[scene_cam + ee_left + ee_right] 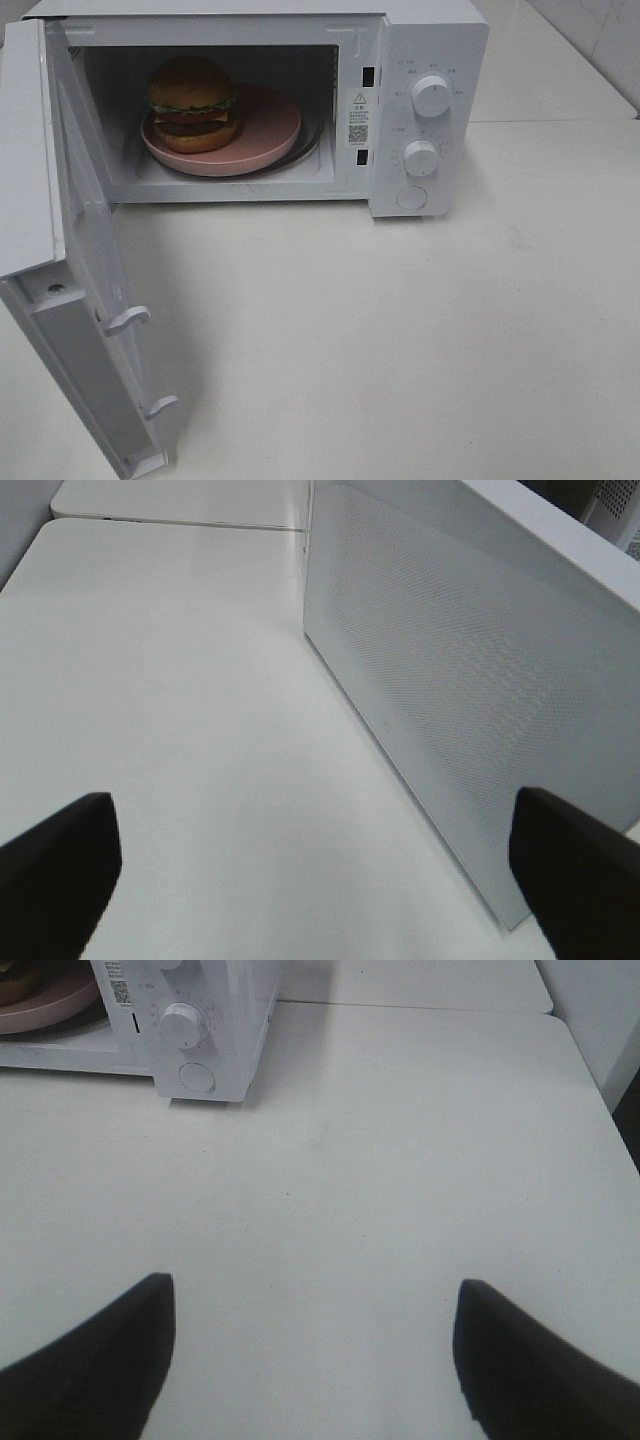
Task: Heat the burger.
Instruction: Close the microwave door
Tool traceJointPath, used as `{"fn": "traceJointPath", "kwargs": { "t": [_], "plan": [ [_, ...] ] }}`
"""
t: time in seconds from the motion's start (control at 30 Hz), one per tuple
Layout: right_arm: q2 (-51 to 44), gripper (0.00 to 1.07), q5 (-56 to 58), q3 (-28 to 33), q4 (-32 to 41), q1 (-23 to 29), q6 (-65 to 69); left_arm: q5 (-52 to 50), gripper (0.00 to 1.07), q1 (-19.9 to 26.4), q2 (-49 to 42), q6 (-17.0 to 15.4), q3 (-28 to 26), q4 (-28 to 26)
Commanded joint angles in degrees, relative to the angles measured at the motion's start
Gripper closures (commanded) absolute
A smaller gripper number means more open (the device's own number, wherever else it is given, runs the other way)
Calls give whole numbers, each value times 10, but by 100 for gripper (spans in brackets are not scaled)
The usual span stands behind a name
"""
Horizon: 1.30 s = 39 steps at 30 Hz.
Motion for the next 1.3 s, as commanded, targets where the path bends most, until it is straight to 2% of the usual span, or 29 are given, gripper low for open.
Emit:
{"fn": "traceJointPath", "kwargs": {
  "t": [0.03, 0.7, 0.9, 1.07, 1.17, 1.2, 1.23, 1.27, 1.3],
  "plan": [
    [-15, 31, -9, 2, 0, -3, -7, -3, 9, -2, -8, -1, 1, -2],
    [-15, 31, -9, 2, 0, -3, -7, -3, 9, -2, -8, -2, 1, -2],
    [-15, 31, -9, 2, 0, -3, -7, -20, 9, -2, -8, -1, -10, -38],
    [-15, 31, -9, 2, 0, -3, -7, -43, 9, -2, 10, -1, -20, -36],
    [-15, 31, -9, 2, 0, -3, -7, -50, 14, -2, 36, -1, -20, -30],
    [-15, 31, -9, 2, 0, -3, -7, -64, 21, -2, 57, -1, -20, -29],
    [-15, 31, -9, 2, 0, -3, -7, -64, 21, -2, 57, -1, -20, -29],
    [-15, 31, -9, 2, 0, -3, -7, -73, 25, -2, 68, -1, -20, -29],
    [-15, 31, -9, 2, 0, -3, -7, -92, 34, -2, 87, -1, -19, -29]
  ]
}}
